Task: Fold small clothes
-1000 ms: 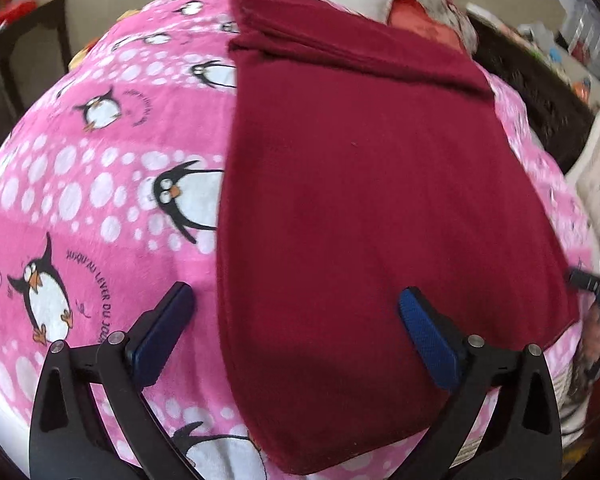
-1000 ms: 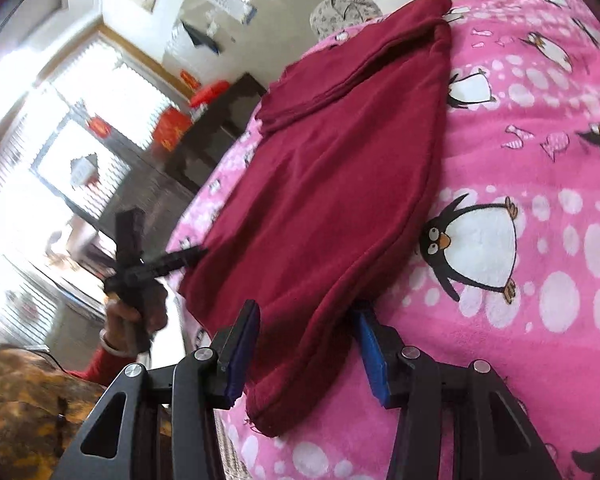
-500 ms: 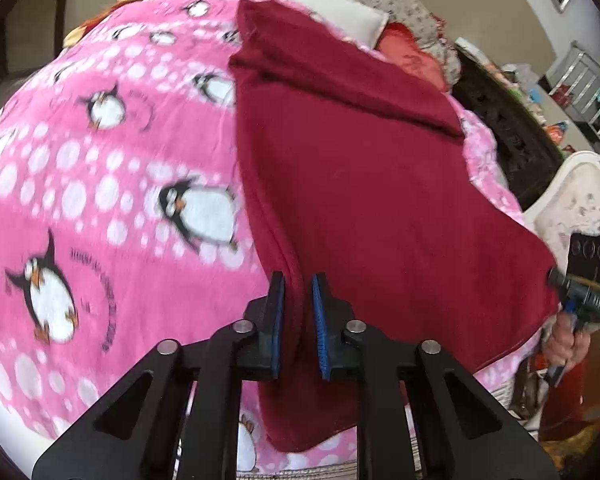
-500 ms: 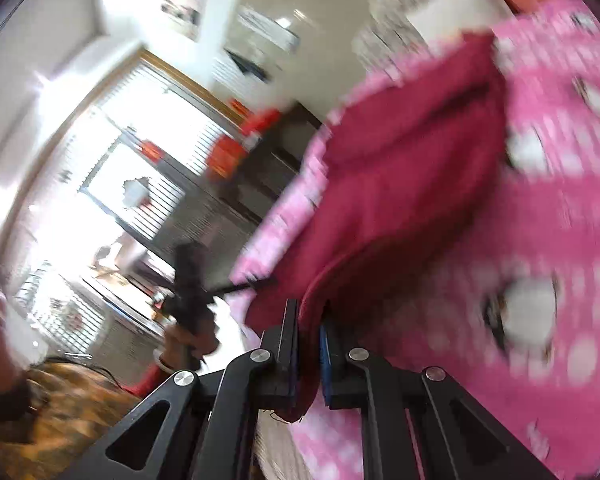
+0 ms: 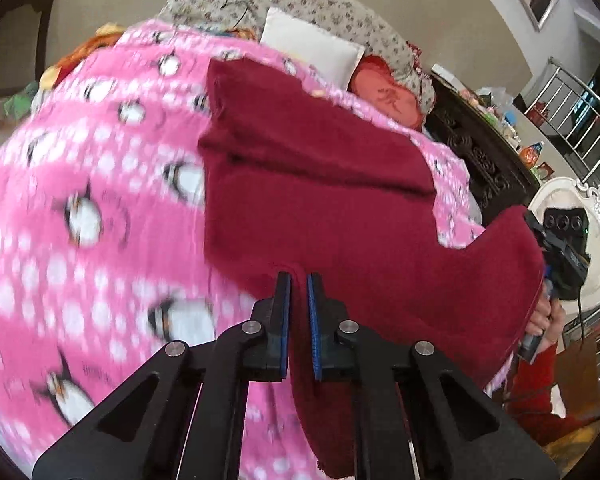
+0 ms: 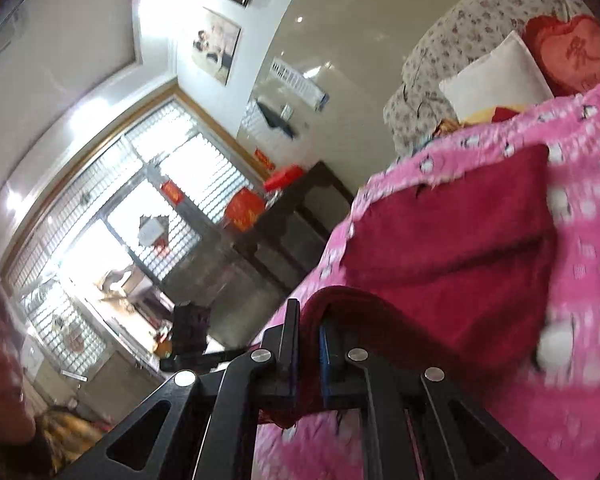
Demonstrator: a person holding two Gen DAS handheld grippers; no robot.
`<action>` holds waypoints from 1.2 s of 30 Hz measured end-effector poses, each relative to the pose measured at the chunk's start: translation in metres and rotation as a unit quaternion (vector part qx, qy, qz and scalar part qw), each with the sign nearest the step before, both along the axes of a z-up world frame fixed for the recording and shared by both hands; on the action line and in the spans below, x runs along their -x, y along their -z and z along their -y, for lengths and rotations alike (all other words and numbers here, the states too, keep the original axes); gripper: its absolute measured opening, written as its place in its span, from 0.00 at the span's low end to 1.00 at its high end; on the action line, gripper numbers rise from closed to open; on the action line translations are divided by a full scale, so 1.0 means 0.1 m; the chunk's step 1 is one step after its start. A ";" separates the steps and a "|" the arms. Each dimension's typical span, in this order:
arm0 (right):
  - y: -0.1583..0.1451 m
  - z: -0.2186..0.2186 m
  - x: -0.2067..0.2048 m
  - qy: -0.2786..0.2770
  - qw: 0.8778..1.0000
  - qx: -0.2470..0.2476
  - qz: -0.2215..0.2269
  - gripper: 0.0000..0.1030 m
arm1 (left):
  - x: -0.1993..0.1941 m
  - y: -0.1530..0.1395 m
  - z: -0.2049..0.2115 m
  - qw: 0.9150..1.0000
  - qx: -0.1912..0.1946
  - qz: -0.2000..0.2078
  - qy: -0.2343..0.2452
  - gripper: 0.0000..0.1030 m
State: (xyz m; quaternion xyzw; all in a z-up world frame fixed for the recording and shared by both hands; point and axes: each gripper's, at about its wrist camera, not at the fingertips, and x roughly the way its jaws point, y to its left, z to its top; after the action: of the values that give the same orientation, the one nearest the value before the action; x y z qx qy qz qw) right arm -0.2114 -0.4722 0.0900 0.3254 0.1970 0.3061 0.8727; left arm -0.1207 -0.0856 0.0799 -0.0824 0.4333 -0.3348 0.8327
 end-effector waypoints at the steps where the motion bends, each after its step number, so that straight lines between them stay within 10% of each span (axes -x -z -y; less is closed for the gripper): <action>1: -0.04 0.04 -0.13 0.009 1.000 -0.003 -0.003 0.07 | -0.09 -0.07 0.03 1.000 0.006 0.007 0.001 0.07; 7: -0.17 0.44 -1.00 0.107 0.993 0.026 -0.037 0.07 | -1.08 -0.31 0.27 0.999 0.050 0.005 -0.020 0.07; 13: 0.30 0.78 -1.87 0.246 0.943 0.117 -0.192 0.10 | -2.12 -0.13 0.49 0.995 0.063 -0.010 -0.080 0.07; 17: 0.13 0.84 -1.64 0.239 0.957 0.092 -0.136 0.36 | -2.36 -0.07 0.15 0.984 0.118 -0.043 -0.130 0.07; 26: -0.13 0.30 -1.67 0.182 0.962 0.173 -0.103 0.40 | -1.95 -0.26 0.36 0.995 0.037 0.039 -0.085 0.14; 30: -0.07 0.14 -2.13 0.204 0.942 0.224 -0.141 0.40 | -1.98 -0.17 0.83 0.998 0.029 0.033 -0.050 0.40; 36: 0.36 0.19 -2.73 0.204 0.896 0.318 -0.232 0.40 | -2.48 0.17 1.19 0.995 -0.052 0.019 -0.089 0.40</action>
State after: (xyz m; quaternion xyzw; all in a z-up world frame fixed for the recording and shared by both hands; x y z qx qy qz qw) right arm 0.0618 -0.4916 0.0537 0.1254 0.4102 -0.0421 0.9024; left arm 0.1270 -0.2045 0.0628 -0.0713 0.4252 -0.2382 0.8703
